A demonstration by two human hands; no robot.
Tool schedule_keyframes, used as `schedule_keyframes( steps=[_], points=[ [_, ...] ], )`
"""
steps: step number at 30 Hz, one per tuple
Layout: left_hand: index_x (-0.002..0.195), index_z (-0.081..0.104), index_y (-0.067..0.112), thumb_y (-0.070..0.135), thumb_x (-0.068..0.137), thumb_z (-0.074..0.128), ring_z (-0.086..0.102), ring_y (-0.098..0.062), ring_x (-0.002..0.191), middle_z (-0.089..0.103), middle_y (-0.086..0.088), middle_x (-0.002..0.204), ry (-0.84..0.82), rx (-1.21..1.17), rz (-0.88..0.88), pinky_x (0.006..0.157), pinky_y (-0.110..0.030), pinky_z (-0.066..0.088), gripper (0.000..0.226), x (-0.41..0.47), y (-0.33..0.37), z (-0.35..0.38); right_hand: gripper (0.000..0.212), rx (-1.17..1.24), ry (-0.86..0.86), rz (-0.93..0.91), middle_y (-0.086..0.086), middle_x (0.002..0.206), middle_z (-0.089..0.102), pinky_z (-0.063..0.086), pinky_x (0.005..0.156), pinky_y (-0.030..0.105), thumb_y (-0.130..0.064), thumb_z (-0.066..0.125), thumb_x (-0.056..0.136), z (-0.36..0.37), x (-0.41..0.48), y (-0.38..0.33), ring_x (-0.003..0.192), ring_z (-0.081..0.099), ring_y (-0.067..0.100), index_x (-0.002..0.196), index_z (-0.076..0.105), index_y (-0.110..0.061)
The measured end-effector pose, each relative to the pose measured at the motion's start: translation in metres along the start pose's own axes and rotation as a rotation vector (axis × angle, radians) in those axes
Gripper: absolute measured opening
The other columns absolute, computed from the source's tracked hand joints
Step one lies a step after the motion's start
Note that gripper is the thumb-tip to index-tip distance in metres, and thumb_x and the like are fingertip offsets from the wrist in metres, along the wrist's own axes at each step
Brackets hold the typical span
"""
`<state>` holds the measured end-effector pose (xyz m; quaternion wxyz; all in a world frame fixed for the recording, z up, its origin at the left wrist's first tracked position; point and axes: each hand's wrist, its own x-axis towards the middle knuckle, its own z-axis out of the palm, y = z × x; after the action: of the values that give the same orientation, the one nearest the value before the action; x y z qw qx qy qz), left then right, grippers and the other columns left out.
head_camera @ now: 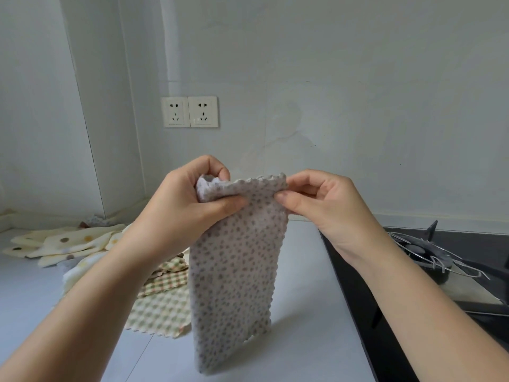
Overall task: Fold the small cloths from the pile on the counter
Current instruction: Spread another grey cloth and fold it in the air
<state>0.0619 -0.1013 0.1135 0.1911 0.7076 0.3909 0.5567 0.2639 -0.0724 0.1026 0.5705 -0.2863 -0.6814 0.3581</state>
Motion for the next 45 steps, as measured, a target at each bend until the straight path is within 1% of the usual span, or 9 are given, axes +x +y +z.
schedule_keyframes(
  steps=[2,7,12,17,24,28,33,38,45],
  points=[
    [0.079,0.055,0.026,0.009,0.078,0.075,0.044,0.000,0.054,0.053,0.018,0.064,0.011,0.065,0.040,0.048,-0.011,0.040,0.026,0.000,0.001,-0.003,0.015,0.038,0.016,0.035,0.005,0.082,0.072,0.056,0.079,0.026,0.004,0.071,0.079,-0.002,0.000,-0.001,0.079,0.068,0.013,0.081,0.070,-0.011],
    [0.075,0.056,0.026,0.009,0.079,0.073,0.043,-0.002,0.052,0.052,0.014,0.060,0.034,0.139,0.082,0.042,-0.014,0.040,0.025,0.000,0.000,-0.003,0.019,0.124,0.003,0.069,0.005,0.076,0.068,0.054,0.077,0.030,0.004,0.068,0.082,-0.002,0.000,-0.001,0.074,0.063,0.015,0.076,0.068,-0.013],
    [0.075,0.056,0.026,0.009,0.080,0.072,0.043,-0.002,0.056,0.054,0.012,0.064,0.033,0.189,0.111,0.049,-0.017,0.039,0.024,0.000,-0.001,-0.003,0.011,0.146,-0.106,0.141,0.005,0.082,0.069,0.056,0.083,0.032,-0.005,0.072,0.077,-0.001,-0.003,-0.004,0.081,0.065,0.015,0.084,0.070,-0.013],
    [0.077,0.057,0.027,0.011,0.078,0.072,0.046,-0.002,0.059,0.057,0.009,0.067,0.056,0.214,0.109,0.054,-0.016,0.040,0.022,0.000,-0.004,-0.003,0.017,0.084,-0.091,0.135,0.004,0.081,0.068,0.056,0.086,0.031,0.002,0.071,0.080,0.000,-0.003,0.000,0.081,0.064,0.012,0.080,0.070,-0.015],
    [0.077,0.059,0.026,0.012,0.079,0.072,0.051,-0.004,0.061,0.059,0.010,0.067,0.110,0.178,0.048,0.056,-0.024,0.045,0.020,0.003,-0.008,-0.006,0.029,0.031,-0.296,0.089,-0.007,0.105,0.070,0.051,0.098,0.031,-0.006,0.070,0.075,-0.005,-0.004,0.002,0.103,0.061,0.014,0.099,0.073,-0.021],
    [0.075,0.059,0.026,0.010,0.080,0.072,0.049,-0.002,0.059,0.058,0.012,0.064,0.093,0.171,0.041,0.053,-0.018,0.043,0.021,0.003,-0.008,-0.005,0.020,0.020,-0.194,0.035,-0.006,0.089,0.073,0.054,0.082,0.021,0.003,0.074,0.078,0.005,-0.006,0.002,0.087,0.066,0.006,0.085,0.072,-0.015],
    [0.078,0.058,0.030,0.007,0.082,0.070,0.048,-0.001,0.061,0.057,0.017,0.072,0.029,0.205,0.121,0.057,-0.015,0.041,0.026,0.000,-0.002,-0.007,0.020,-0.028,-0.018,0.027,-0.005,0.074,0.070,0.055,0.081,0.023,0.004,0.070,0.082,0.005,-0.003,0.004,0.077,0.066,0.007,0.074,0.069,-0.014],
    [0.083,0.061,0.032,0.005,0.084,0.069,0.057,-0.022,0.073,0.060,0.008,0.087,-0.007,0.307,0.242,0.064,-0.032,0.050,0.029,-0.002,0.002,-0.016,0.026,-0.073,0.046,0.025,-0.006,0.069,0.068,0.054,0.074,0.023,0.006,0.068,0.082,-0.004,0.000,0.000,0.071,0.064,0.009,0.069,0.066,-0.016],
    [0.075,0.061,0.020,0.017,0.070,0.081,0.057,-0.012,0.068,0.058,0.008,0.071,0.054,0.558,0.357,0.058,-0.012,0.046,0.021,-0.002,0.005,-0.024,0.027,-0.129,0.113,-0.005,0.000,0.063,0.067,0.054,0.069,0.033,0.003,0.069,0.082,-0.007,-0.001,-0.008,0.062,0.063,0.015,0.064,0.065,-0.017]
  ],
)
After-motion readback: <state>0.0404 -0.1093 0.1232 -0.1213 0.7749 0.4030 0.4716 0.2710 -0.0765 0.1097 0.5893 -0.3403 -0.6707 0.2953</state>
